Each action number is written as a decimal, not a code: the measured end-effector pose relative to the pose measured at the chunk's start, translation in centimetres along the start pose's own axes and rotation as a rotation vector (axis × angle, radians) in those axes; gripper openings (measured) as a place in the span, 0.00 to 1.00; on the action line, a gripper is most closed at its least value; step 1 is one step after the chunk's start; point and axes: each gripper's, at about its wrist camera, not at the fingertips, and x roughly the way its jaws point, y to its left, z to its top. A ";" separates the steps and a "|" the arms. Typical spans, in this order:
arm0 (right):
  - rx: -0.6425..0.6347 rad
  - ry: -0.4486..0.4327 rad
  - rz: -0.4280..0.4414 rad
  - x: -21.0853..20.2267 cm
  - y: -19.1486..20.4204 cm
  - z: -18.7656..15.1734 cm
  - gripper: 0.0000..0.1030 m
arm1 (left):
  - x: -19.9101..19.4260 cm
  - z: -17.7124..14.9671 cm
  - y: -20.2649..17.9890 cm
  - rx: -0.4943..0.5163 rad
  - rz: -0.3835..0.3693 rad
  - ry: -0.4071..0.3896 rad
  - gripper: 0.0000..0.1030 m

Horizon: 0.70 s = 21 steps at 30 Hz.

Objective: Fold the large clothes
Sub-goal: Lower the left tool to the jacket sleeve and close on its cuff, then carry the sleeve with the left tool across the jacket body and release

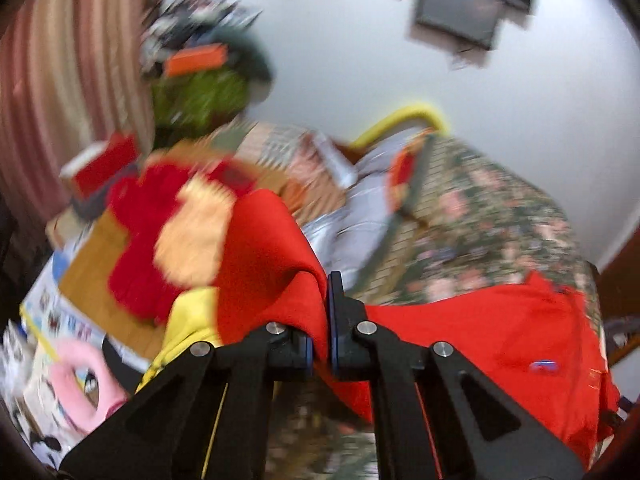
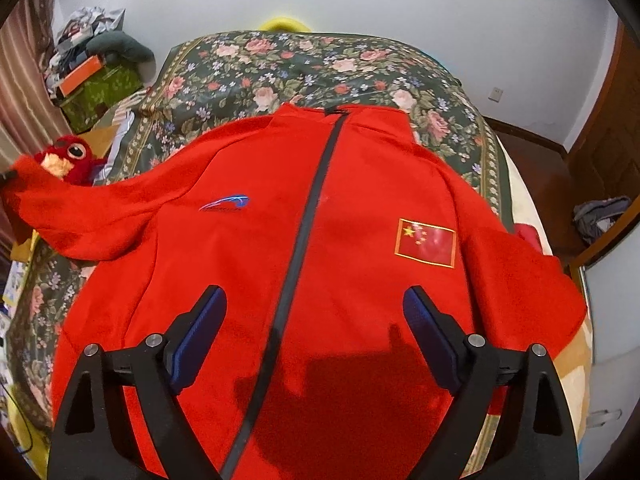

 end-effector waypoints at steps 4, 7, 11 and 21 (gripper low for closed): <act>0.035 -0.011 0.033 -1.2 -1.4 -0.3 0.86 | -3.9 1.6 -6.9 0.091 -0.102 -0.064 0.06; 0.058 -0.024 0.053 -1.8 -2.7 -0.6 0.86 | -5.2 2.3 -11.8 0.144 -0.162 -0.083 0.06; 0.092 -0.035 0.074 -2.4 -4.3 -0.9 0.86 | -6.4 1.7 -19.3 0.231 -0.236 -0.096 0.06; 0.189 -0.021 0.140 -2.1 -8.7 -1.9 0.86 | -4.9 -5.5 -34.2 0.431 -0.413 0.034 0.06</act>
